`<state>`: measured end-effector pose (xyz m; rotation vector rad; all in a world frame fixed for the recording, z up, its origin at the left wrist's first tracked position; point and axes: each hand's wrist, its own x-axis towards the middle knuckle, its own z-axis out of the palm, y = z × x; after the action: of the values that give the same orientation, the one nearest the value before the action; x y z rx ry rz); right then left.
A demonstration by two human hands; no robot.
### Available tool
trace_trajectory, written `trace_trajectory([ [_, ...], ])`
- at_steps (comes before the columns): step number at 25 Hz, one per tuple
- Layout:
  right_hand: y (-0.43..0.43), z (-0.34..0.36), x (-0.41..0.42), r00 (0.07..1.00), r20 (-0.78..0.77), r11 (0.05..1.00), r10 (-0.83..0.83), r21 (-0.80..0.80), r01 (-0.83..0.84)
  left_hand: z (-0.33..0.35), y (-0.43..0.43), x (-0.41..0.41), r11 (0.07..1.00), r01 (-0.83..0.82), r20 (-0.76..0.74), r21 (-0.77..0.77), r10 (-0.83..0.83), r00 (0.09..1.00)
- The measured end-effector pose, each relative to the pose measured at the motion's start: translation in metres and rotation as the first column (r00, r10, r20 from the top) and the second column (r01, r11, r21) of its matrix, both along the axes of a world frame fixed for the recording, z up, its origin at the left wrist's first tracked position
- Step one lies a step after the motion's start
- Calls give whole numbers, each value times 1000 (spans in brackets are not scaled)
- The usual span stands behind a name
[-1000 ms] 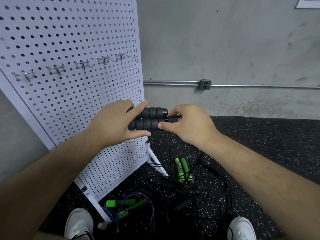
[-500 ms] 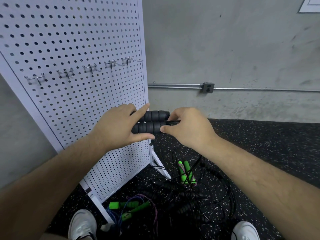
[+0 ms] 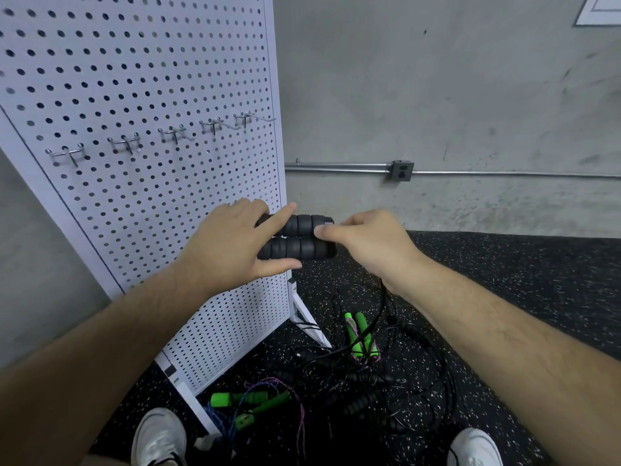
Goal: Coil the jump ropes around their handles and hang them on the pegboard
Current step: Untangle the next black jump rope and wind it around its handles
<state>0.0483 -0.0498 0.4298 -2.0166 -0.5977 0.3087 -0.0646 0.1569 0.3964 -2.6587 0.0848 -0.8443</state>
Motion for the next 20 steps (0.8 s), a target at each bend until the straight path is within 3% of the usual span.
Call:
trace_trajectory([
  [4, 1, -7, -4, 966, 254, 995, 39, -100, -14, -3, -3, 0, 999, -36, -22, -6, 36, 999],
  [7, 0, -6, -7, 882, 456, 982, 114, -184, -32, -1, 1, -1, 997, -45, -40, -68, 42, 998],
  [9, -4, -3, -5, 797, 549, 953, 251, -286, -103, 0, 2, -1, 993, -51, -56, -111, 45, 997],
  [11, -7, 0, -5, 733, 589, 920, 341, -370, -131, -1, -1, 1, 990, -53, -80, -131, 43, 996],
  [16, -5, 3, -1, 766, 595, 951, 243, -303, -67, -2, -10, 4, 989, -62, -121, -135, 46, 992],
  [20, -16, 5, 4, 583, 700, 897, 413, -421, -130, 0, -16, 5, 988, -32, -117, -149, 15, 993],
])
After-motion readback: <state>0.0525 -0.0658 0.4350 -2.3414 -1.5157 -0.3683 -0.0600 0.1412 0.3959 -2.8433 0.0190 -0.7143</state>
